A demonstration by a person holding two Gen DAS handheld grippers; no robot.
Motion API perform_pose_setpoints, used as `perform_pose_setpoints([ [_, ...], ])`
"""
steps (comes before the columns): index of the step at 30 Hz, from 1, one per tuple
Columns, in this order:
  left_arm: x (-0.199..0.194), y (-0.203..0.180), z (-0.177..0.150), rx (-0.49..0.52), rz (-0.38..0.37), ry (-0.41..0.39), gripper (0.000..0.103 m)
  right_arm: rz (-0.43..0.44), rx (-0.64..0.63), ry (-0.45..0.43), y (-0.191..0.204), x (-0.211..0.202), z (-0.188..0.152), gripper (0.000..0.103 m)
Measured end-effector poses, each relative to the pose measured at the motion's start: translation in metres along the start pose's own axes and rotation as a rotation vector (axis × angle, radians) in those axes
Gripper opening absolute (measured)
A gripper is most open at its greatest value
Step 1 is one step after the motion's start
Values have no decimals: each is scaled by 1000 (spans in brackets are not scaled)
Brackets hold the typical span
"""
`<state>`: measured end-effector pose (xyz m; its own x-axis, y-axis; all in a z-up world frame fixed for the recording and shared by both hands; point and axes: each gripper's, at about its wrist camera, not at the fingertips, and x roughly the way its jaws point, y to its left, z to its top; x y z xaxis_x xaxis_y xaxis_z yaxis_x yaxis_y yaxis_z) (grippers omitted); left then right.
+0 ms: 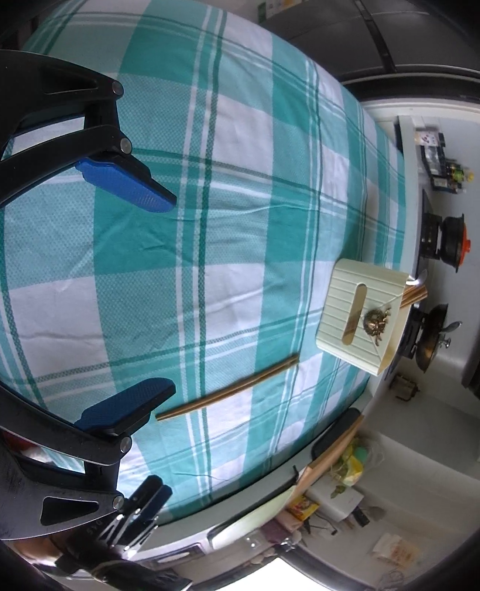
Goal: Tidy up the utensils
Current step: 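Move both open tools back above the last two wooden chopsticks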
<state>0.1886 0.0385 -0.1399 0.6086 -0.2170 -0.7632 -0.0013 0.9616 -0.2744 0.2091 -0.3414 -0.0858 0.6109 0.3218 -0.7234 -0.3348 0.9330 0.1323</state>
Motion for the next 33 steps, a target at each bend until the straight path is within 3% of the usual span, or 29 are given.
perform_pose_setpoints([
  [13,4,-15,-19,73,138,-5,92,26,26,35,9,11,-14,40],
  [26,21,-2,-18,87,199,5,92,39,21,96,15,32,-10,40],
  [33,22,0,-19,74,189,8,92,54,11,113,10,57,35,37],
])
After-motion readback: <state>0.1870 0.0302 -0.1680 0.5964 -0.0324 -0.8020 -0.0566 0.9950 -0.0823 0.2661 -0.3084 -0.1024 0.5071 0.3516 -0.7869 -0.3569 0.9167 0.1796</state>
